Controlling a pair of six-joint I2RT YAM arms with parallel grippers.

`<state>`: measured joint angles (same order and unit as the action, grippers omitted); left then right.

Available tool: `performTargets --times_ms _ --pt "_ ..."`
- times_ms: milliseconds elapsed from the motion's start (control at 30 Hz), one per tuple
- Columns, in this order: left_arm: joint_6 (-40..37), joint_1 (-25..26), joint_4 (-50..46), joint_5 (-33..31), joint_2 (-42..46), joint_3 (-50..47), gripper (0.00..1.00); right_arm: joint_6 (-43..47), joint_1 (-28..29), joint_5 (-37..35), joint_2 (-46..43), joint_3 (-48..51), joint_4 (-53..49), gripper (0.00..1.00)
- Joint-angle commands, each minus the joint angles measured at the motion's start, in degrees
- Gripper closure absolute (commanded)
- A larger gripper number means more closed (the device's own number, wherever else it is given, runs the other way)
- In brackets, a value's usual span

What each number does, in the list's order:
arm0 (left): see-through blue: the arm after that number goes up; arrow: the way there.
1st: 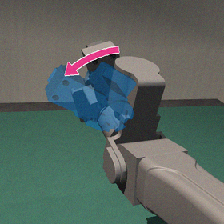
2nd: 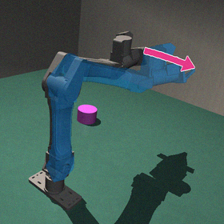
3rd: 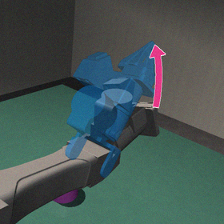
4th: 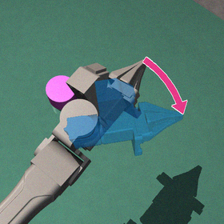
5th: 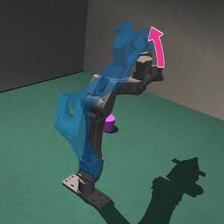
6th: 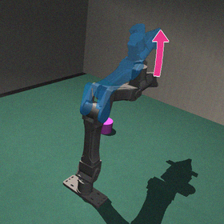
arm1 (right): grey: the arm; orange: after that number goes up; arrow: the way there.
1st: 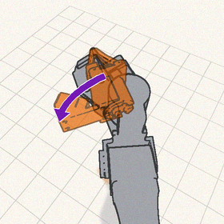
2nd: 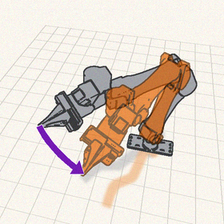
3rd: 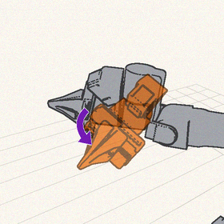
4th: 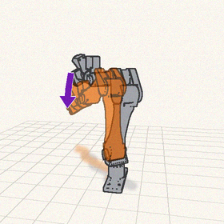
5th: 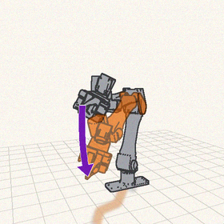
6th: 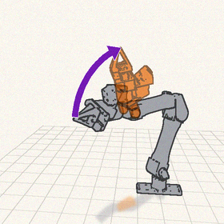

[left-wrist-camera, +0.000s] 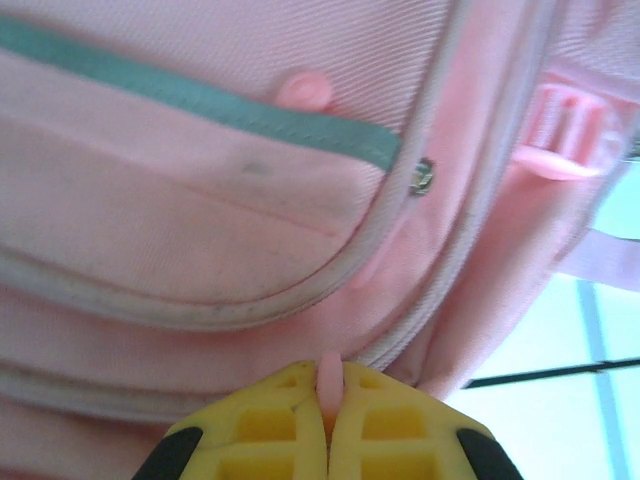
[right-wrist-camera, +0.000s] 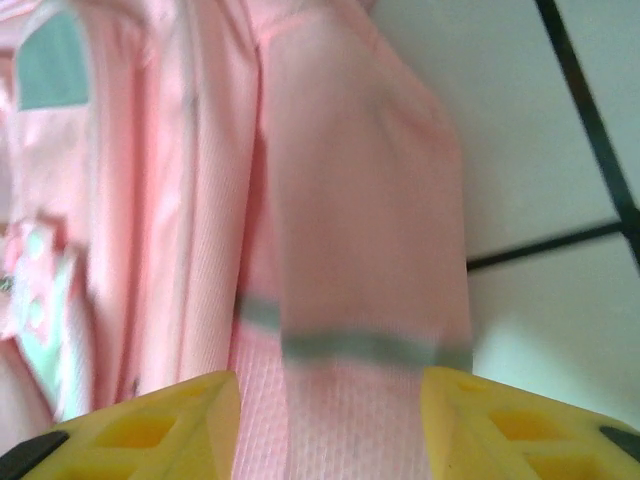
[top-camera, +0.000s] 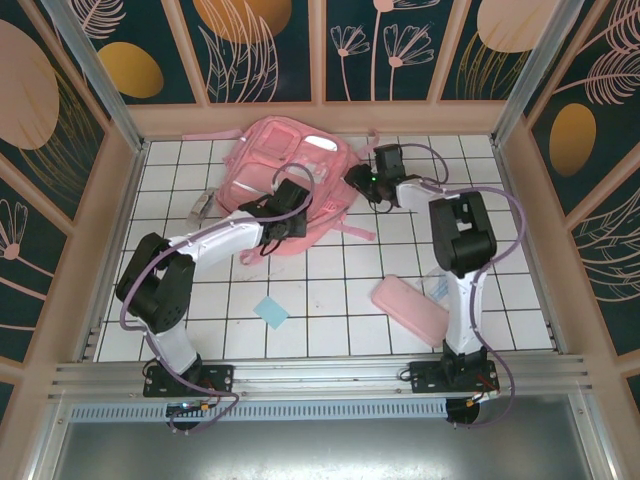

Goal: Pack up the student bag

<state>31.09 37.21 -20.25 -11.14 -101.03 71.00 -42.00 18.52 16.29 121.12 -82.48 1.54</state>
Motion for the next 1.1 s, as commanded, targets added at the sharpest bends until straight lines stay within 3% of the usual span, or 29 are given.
performTargets --times_ms 0,167,333,633,800,900,1000,1067 --pt "-1.06 1.0 2.24 7.53 0.65 6.52 1.0 2.84 -0.02 6.04 -9.32 4.74 -1.52 0.48" --pt "0.06 1.41 7.49 9.43 2.14 7.5 1.0 -1.9 0.97 13.54 -18.5 15.99 4.7 0.48" --pt "0.62 1.89 10.36 10.32 1.99 6.44 1.0 -9.58 3.39 16.75 -23.18 25.58 17.58 0.48" --pt "1.32 3.01 12.95 11.13 4.32 3.97 1.0 -20.34 6.12 20.81 -16.35 28.21 35.58 0.48" --pt "1.65 3.86 14.61 13.88 4.49 3.1 1.0 -22.0 6.1 19.33 -13.03 25.92 34.26 0.5" --pt "1.89 4.02 15.15 14.83 5.03 2.36 1.0 -23.48 6.13 18.48 -11.04 25.31 35.59 0.64" --pt "2.03 4.0 14.44 12.12 5.91 0.67 1.0 -23.33 5.87 17.15 -11.36 25.59 36.1 0.97" --pt "2.34 4.0 13.48 8.66 6.33 -0.89 1.0 -22.24 5.43 16.4 -12.6 25.92 34.86 1.0"
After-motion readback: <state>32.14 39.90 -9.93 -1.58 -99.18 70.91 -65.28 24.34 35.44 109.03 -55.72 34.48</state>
